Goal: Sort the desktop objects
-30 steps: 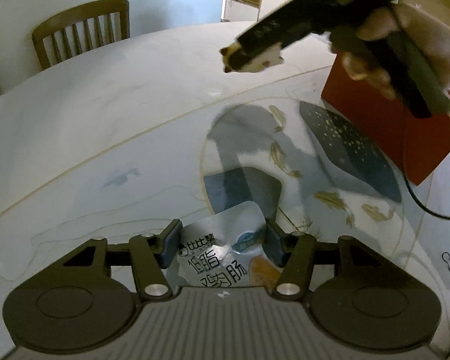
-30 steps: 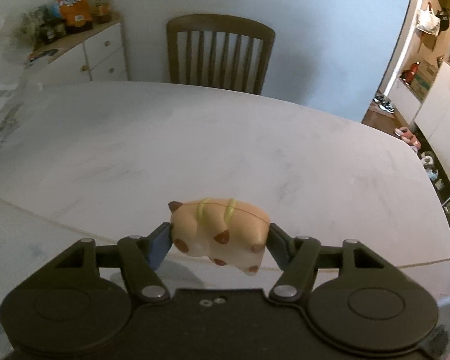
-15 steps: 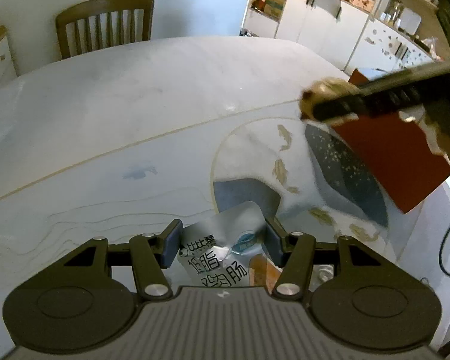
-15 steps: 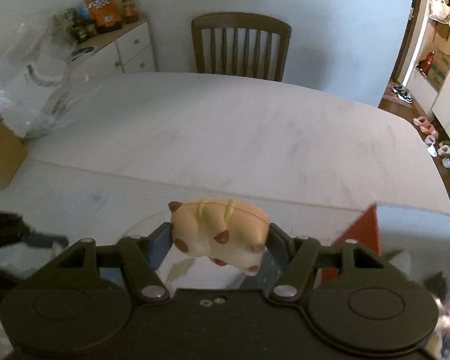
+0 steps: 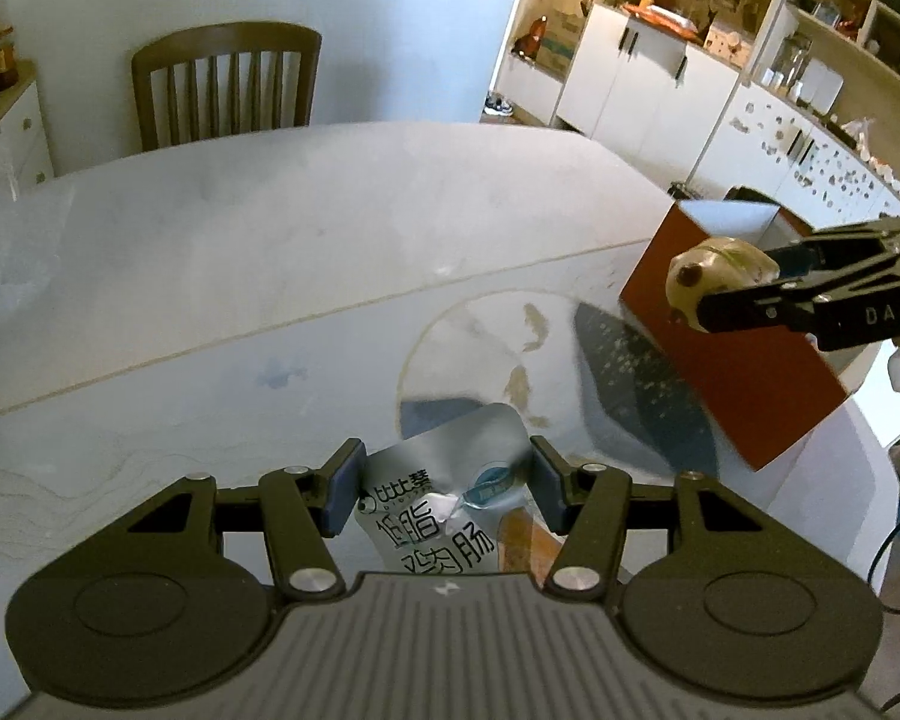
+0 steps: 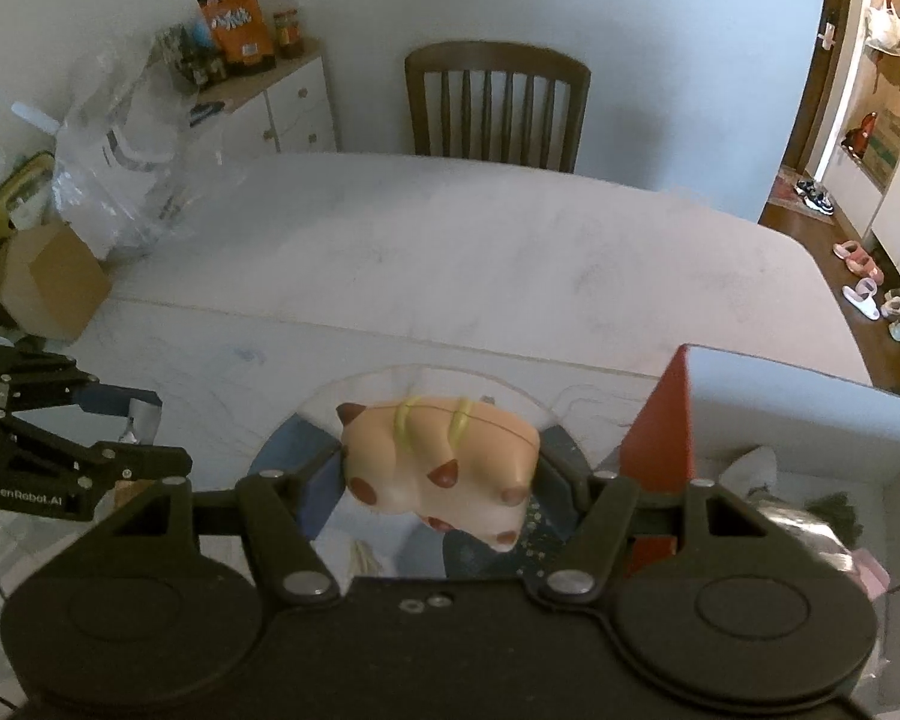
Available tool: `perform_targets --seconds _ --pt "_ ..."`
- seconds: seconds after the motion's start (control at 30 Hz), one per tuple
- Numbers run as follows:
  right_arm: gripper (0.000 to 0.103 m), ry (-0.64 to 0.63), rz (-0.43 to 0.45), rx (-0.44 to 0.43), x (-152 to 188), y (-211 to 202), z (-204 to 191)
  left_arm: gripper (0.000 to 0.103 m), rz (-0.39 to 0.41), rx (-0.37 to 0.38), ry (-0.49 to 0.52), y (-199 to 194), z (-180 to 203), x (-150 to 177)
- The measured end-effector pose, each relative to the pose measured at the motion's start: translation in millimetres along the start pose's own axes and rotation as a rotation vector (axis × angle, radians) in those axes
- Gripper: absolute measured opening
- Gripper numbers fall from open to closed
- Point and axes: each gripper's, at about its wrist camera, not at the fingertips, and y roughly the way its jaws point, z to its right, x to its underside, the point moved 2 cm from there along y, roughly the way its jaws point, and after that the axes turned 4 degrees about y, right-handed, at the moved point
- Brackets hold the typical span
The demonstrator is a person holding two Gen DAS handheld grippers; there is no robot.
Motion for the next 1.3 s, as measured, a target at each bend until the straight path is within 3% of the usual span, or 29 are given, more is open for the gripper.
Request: perform_targets --seconds 0.37,0.73,1.3 --pt "0.067 0.018 0.071 -0.010 2 -41 22 0.057 0.055 0.020 0.026 -28 34 -30" --pt "0.067 0.058 0.098 0.014 18 -66 75 0.057 0.070 0.068 0.033 -31 83 -72" --pt "0.067 0.080 0.109 0.065 37 -88 162 0.057 0.066 0.119 0.150 22 193 -111"
